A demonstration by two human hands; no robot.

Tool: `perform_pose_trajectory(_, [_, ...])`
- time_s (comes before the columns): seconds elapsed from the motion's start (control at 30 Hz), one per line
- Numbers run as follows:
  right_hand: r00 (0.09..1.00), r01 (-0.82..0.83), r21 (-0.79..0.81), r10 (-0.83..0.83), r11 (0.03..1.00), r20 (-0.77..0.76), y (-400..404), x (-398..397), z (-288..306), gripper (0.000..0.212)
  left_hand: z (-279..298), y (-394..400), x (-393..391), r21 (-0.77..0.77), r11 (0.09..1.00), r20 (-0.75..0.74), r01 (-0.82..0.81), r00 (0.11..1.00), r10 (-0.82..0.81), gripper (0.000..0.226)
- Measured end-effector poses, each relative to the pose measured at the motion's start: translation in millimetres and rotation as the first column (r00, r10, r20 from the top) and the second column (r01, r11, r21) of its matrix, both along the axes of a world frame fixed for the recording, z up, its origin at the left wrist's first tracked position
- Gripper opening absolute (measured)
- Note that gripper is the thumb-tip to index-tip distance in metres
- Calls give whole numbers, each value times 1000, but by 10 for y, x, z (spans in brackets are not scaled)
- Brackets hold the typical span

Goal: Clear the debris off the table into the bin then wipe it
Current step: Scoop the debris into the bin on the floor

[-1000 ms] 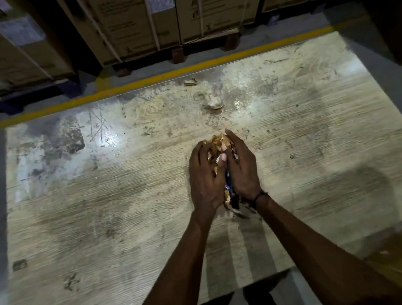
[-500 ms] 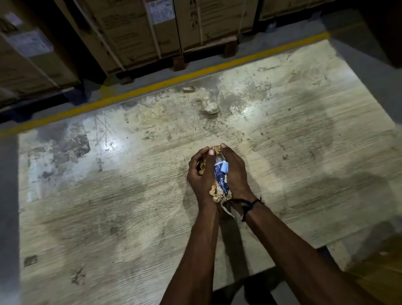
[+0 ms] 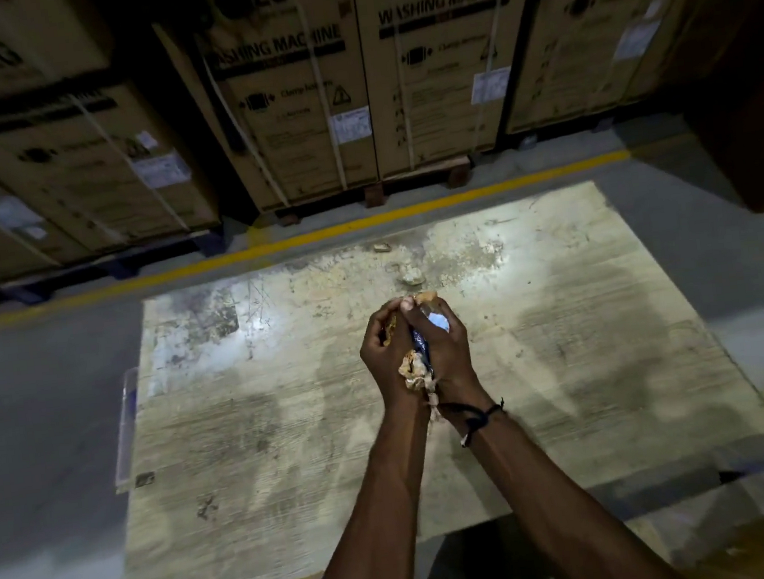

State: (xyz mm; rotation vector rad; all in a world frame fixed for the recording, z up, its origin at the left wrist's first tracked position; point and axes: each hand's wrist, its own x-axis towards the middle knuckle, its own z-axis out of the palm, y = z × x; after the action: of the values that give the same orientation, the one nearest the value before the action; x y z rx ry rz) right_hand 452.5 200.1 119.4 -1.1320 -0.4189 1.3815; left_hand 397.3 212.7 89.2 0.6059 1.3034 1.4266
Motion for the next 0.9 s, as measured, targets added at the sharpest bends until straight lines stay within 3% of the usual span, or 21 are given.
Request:
perform_pose_trajectory(0.1, [1000,12,1,-12,1000,-5,-24,22,248,14,323,-53,60,-39,999,55,-19,998,21,12])
perform_pose_trajectory(0.23, [1000,-6,70,4,998,28,5,49,506,7,751,-138,119,-72,996,255,-43,965,60,19])
perform_pose_trajectory(0.33, [999,-27,131,22,991,42,29,43,645,3,1013,-184,119,-87,995,484,-50,871,86,27])
perform_pose_trajectory(0.43, [998,-57,150,57,987,7,55,-23,721,5,1187,-228,67,-60,994,569,-94,815,111,23])
perform_pose_trajectory(0.53, [992,-111,111,117,988,-53,72,-117,757,6,1257,-262,-11,-50,986,507,-159,847,163,21])
perform_pose_trajectory(0.63, [983,-170,99,176,980,-52,77,-258,785,7,1220,-254,-142,-49,965,403,-259,879,257,37])
perform_pose_trajectory(0.77, [963,-258,139,265,956,-38,-20,-528,856,11,1220,-345,-392,-48,935,390,-352,855,342,19])
perform_pose_trajectory(0.9, [936,-343,162,351,925,-24,-217,-845,862,13,1224,-565,-692,-69,906,401,-417,820,408,18])
